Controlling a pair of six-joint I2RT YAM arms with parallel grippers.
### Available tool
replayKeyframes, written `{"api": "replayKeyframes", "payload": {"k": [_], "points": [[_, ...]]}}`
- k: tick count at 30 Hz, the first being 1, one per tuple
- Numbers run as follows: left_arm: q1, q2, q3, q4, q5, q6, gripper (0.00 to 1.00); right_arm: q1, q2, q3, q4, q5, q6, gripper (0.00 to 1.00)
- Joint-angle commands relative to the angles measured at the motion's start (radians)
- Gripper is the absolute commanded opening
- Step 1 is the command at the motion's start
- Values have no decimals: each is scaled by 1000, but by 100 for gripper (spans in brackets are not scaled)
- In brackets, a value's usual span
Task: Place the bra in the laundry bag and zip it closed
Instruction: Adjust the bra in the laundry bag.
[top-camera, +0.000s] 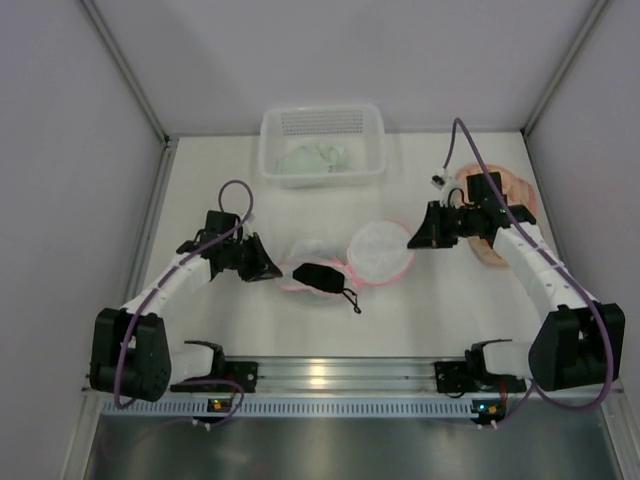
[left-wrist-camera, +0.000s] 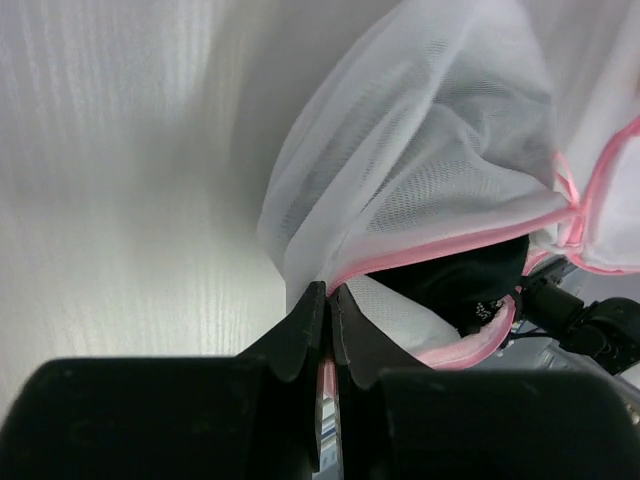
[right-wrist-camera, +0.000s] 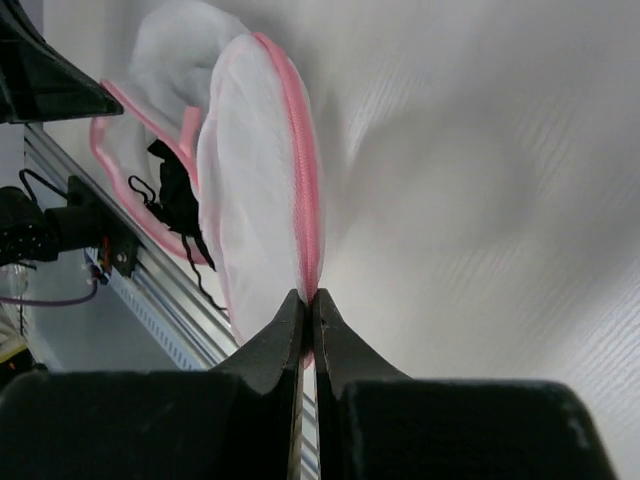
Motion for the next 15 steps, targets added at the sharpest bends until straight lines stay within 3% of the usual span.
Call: {"api": "replayKeyframes", "payload": {"k": [1, 7, 11, 15], "points": [[-7, -66, 61, 35, 79, 73, 9, 11, -77, 84, 54, -63, 3, 0], [-20, -142, 231, 33, 124, 288, 28, 11, -105, 109, 154, -236, 176, 0], [-52, -202, 299, 33, 171, 536, 48, 11, -129, 75, 241, -291, 335, 0], [-234, -239, 340, -6, 109, 834, 55, -1, -126, 25, 344, -340, 443, 0]]}}
